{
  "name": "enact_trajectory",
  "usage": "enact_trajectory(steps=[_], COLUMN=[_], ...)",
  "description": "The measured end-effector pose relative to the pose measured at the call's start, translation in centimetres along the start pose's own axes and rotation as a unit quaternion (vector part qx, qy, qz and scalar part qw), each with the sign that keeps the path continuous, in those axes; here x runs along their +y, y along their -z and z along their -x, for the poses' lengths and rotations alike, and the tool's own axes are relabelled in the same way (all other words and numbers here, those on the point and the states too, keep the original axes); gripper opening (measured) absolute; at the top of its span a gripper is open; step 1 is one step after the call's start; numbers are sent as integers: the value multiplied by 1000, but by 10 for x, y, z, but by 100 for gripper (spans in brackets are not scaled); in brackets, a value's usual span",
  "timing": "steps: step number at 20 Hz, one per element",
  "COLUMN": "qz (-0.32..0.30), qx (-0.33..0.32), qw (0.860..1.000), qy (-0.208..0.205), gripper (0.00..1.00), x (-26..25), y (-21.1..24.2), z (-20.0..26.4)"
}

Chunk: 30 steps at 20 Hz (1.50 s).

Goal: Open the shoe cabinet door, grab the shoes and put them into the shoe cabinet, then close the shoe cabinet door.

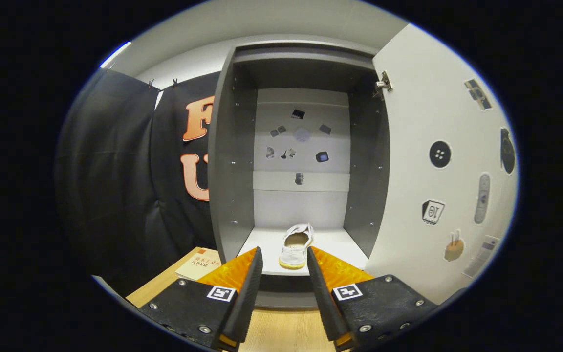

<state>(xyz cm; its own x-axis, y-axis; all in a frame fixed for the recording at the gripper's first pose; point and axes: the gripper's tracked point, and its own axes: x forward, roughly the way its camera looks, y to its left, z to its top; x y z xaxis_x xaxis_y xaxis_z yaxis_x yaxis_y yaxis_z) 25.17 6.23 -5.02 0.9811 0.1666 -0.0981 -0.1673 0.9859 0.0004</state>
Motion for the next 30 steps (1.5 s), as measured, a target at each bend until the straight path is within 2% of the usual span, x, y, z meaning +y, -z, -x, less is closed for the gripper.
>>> enact_trajectory(steps=[10, 22, 30], qz=[-22, -26, -37], qx=[-24, -34, -22], qw=[999, 989, 976], qy=[30, 144, 214], gripper=[67, 73, 76], x=[-17, -125, -202], y=[-15, -19, -6], z=[104, 218, 255])
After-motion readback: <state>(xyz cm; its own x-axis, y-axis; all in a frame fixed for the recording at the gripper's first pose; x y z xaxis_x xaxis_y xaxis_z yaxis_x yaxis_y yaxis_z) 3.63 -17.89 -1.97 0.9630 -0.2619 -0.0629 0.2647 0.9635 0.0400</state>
